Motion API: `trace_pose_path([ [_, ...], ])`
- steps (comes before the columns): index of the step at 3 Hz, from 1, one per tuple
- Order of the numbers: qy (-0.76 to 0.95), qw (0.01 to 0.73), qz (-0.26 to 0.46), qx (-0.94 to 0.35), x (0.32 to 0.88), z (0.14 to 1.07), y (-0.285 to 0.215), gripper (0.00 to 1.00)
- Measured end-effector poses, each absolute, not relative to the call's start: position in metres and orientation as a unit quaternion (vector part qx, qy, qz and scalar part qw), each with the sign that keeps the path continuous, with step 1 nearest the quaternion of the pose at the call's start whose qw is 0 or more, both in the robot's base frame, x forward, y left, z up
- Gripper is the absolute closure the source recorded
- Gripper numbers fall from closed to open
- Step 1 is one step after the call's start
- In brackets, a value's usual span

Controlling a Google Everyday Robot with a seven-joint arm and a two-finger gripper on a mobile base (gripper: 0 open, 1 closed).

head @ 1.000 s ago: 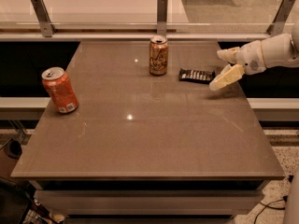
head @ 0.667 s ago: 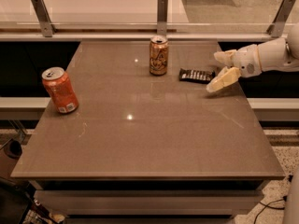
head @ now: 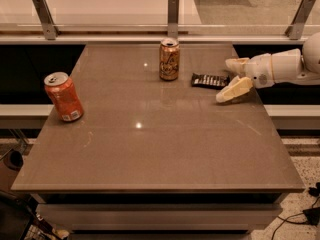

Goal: Move rxbar chocolate near coke can

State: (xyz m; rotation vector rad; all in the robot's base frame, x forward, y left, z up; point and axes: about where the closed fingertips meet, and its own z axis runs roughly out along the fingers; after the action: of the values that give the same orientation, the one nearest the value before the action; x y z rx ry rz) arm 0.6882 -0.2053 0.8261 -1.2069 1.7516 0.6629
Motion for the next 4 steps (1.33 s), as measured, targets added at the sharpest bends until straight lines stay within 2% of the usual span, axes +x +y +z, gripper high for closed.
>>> trace_pose_path([
  [2,0.707,0.457,0.263,-0.471,0.687,0.818,-0.189,0.0],
  [3,0.708,0.463,0.265,-0.463,0.687,0.812,-0.185,0.18],
  [4,0.708,0.463,0.266,-0.462,0.688,0.811,-0.184,0.41],
])
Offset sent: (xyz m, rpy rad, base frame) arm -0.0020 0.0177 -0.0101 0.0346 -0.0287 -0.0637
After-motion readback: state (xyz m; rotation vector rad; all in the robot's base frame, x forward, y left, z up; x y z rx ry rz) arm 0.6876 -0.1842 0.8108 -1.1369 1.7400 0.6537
